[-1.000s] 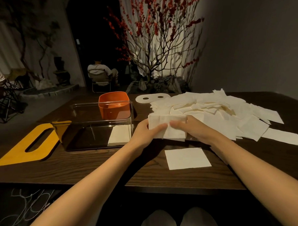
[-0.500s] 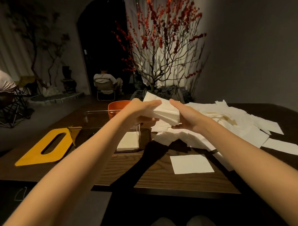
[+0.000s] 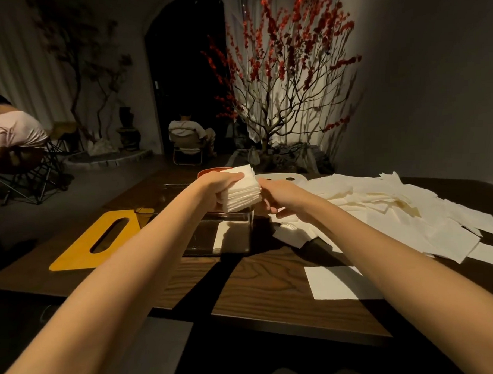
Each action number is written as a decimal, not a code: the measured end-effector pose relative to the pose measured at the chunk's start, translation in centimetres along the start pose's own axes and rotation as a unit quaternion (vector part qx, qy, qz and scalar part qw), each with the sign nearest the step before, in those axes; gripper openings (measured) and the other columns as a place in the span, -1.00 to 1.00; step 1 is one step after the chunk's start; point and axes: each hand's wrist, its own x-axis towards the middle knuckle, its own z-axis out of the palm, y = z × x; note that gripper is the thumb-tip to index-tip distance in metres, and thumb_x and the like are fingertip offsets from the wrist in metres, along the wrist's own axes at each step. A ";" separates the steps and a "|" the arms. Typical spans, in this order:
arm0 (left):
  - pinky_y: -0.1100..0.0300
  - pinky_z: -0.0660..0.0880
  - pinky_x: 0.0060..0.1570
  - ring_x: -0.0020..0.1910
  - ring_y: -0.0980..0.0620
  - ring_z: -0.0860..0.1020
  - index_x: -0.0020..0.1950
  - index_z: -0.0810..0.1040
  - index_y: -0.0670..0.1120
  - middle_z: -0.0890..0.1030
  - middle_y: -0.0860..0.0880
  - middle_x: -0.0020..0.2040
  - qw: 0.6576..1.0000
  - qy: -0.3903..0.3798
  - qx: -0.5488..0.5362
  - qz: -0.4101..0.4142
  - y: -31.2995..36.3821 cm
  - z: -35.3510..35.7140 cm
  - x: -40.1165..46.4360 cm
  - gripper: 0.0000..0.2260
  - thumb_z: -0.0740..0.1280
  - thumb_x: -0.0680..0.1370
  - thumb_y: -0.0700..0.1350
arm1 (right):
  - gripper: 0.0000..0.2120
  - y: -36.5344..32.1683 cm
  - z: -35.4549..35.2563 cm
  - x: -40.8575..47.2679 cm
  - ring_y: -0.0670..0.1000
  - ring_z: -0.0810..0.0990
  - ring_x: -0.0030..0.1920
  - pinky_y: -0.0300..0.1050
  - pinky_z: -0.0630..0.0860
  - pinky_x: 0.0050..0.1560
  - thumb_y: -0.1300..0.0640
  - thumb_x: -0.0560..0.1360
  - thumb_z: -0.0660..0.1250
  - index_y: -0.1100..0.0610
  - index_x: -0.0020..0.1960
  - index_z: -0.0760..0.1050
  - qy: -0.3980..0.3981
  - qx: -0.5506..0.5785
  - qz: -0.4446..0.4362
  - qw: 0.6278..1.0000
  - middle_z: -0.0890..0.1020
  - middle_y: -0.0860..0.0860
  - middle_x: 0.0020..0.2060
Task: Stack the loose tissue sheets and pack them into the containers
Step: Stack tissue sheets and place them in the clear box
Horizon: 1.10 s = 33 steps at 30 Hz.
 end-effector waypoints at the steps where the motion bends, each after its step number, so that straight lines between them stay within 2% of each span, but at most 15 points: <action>1: 0.12 0.47 0.13 -0.04 -0.04 0.54 0.08 0.41 -0.20 0.54 -0.12 -0.06 1.000 0.006 0.013 -0.004 -0.1 -0.2 0.3 -0.69 0.31 0.58 0.04 | -0.72 -0.1 0.1 0.3 -0.04 0.39 -0.32 -0.21 0.36 -0.25 -0.02 0.65 0.04 0.10 -0.12 0.39 0.000 -0.006 -0.010 1.000 0.44 0.02 -0.36; 3: 0.16 0.47 0.09 -0.09 -0.04 0.51 -0.06 0.41 -0.20 0.53 -0.11 -0.16 0.999 0.014 0.051 -0.013 -0.2 -0.5 0.8 -0.71 0.27 0.61 0.04 | -0.82 -0.2 0.1 0.8 -0.05 0.36 -0.37 -0.24 0.34 -0.34 0.07 0.62 0.10 0.06 -0.12 0.39 -0.015 -0.014 -0.026 0.999 0.43 0.01 -0.37; 6: 0.28 0.38 -0.32 -0.46 0.07 0.38 -0.35 0.29 -0.12 0.39 -0.05 -0.51 0.992 -0.010 0.125 -0.031 -0.3 -0.5 1.0 -0.59 0.12 0.67 0.00 | -0.94 -0.1 0.4 1.3 -0.06 0.37 -0.40 -0.26 0.32 -0.42 0.11 0.61 0.15 0.04 -0.02 0.38 -0.042 -0.059 -0.042 0.996 0.44 0.02 -0.35; 8: 0.31 0.27 -0.51 -0.62 0.11 0.27 -0.40 0.23 -0.09 0.30 -0.02 -0.60 0.988 -0.019 0.148 -0.042 -0.3 -0.5 1.4 -0.56 0.08 0.69 -0.02 | -0.91 -0.3 0.8 1.8 -0.06 0.31 -0.45 -0.27 0.26 -0.47 0.17 0.61 0.12 0.10 -0.06 0.35 -0.050 -0.070 -0.055 0.995 0.41 0.03 -0.40; 10: 0.27 0.29 -0.41 -0.49 0.07 0.31 -0.36 0.26 -0.10 0.35 -0.07 -0.45 0.986 -0.021 0.160 -0.048 -0.2 -0.4 1.8 -0.58 0.10 0.68 -0.02 | -0.79 -0.4 0.9 2.2 -0.06 0.25 -0.49 -0.28 0.18 -0.51 0.24 0.59 0.08 0.15 -0.21 0.34 -0.043 -0.077 -0.070 0.994 0.34 0.02 -0.47; 12: 0.20 0.38 -0.18 -0.33 0.02 0.36 -0.31 0.30 -0.12 0.38 -0.09 -0.31 0.982 -0.007 0.180 -0.050 -0.1 -0.2 2.4 -0.64 0.16 0.66 -0.02 | -0.69 -0.3 0.8 3.1 -0.05 0.22 -0.53 -0.28 0.14 -0.54 0.31 0.54 0.06 0.15 -0.36 0.30 -0.030 -0.085 -0.078 0.993 0.27 0.03 -0.52; 14: 0.12 0.42 0.04 -0.18 -0.05 0.45 -0.14 0.39 -0.16 0.48 -0.15 -0.13 0.978 0.007 0.199 -0.056 0.1 -0.1 2.8 -0.75 0.24 0.63 -0.02 | -0.70 -0.2 0.6 3.7 -0.04 0.22 -0.52 -0.28 0.14 -0.53 0.32 0.54 0.04 0.18 -0.34 0.34 -0.016 -0.088 -0.073 0.993 0.27 0.04 -0.50; 15: 0.09 0.43 0.06 -0.09 -0.09 0.49 0.03 0.39 -0.18 0.49 -0.19 0.01 0.975 0.011 0.213 -0.057 0.3 -0.1 3.0 -0.77 0.26 0.62 -0.02 | -0.73 -0.1 0.5 4.0 -0.04 0.24 -0.50 -0.27 0.17 -0.52 0.31 0.56 0.05 0.19 -0.28 0.37 -0.008 -0.089 -0.069 0.994 0.28 0.05 -0.49; 17: 0.07 0.43 0.03 0.09 -0.17 0.50 0.36 0.28 -0.19 0.44 -0.24 0.24 0.963 0.007 0.262 -0.061 0.6 0.1 3.1 -0.60 0.27 0.62 -0.02 | -0.78 -0.1 0.3 4.3 -0.03 0.26 -0.45 -0.23 0.24 -0.46 0.27 0.60 0.04 0.16 -0.18 0.36 0.004 -0.092 -0.062 0.994 0.31 0.05 -0.45; 19: 0.06 0.43 0.06 0.18 -0.21 0.48 0.49 0.17 -0.22 0.39 -0.27 0.33 0.948 -0.011 0.308 -0.073 1.0 0.5 3.4 -0.48 0.26 0.62 -0.03 | -0.79 -0.2 0.2 4.6 -0.03 0.25 -0.44 -0.22 0.23 -0.43 0.26 0.61 0.02 0.13 -0.18 0.31 0.003 -0.091 -0.062 0.994 0.30 0.04 -0.45; 22: -0.02 0.37 0.33 0.34 -0.25 0.40 0.49 0.21 -0.26 0.36 -0.29 0.40 0.929 -0.036 0.358 -0.091 1.3 0.9 3.7 -0.50 0.24 0.63 -0.06 | -0.83 -0.1 -0.1 4.9 -0.03 0.20 -0.45 -0.22 0.16 -0.43 0.28 0.59 0.00 0.10 -0.11 0.27 -0.001 -0.084 -0.062 0.995 0.26 0.03 -0.47; 26: 0.02 0.37 0.35 0.33 -0.20 0.43 0.41 0.33 -0.26 0.46 -0.23 0.33 0.928 -0.034 0.364 -0.079 1.2 1.0 3.9 -0.63 0.23 0.64 -0.17 | -0.85 0.0 -0.3 5.1 -0.05 0.22 -0.46 -0.23 0.16 -0.44 0.27 0.61 0.00 0.11 -0.07 0.29 -0.011 -0.078 -0.066 0.995 0.27 0.03 -0.46; 28: 0.05 0.37 0.31 0.33 -0.17 0.43 0.44 0.28 -0.23 0.46 -0.22 0.28 0.930 -0.029 0.358 -0.075 1.0 1.1 4.2 -0.60 0.24 0.63 -0.19 | -0.86 0.1 -0.4 5.1 -0.06 0.25 -0.47 -0.25 0.18 -0.45 0.25 0.62 0.01 0.13 -0.06 0.30 -0.012 -0.076 -0.066 0.995 0.30 0.03 -0.45; 31: 0.03 0.35 0.28 0.35 -0.20 0.38 0.52 0.15 -0.18 0.37 -0.23 0.39 0.940 -0.019 0.332 -0.080 0.9 1.4 4.4 -0.48 0.27 0.61 -0.16 | -0.86 0.2 -0.4 5.1 -0.07 0.27 -0.48 -0.26 0.19 -0.45 0.22 0.63 0.02 0.14 -0.05 0.32 -0.015 -0.065 -0.066 0.996 0.31 0.02 -0.44; 33: -0.02 0.29 0.33 0.41 -0.23 0.31 0.55 0.04 -0.15 0.27 -0.23 0.46 0.948 -0.012 0.310 -0.069 1.1 1.3 4.5 -0.40 0.27 0.61 -0.15 | -0.87 0.4 -0.3 5.2 -0.08 0.29 -0.47 -0.25 0.21 -0.44 0.21 0.64 0.02 0.14 -0.02 0.32 -0.011 -0.057 -0.064 0.996 0.34 0.02 -0.42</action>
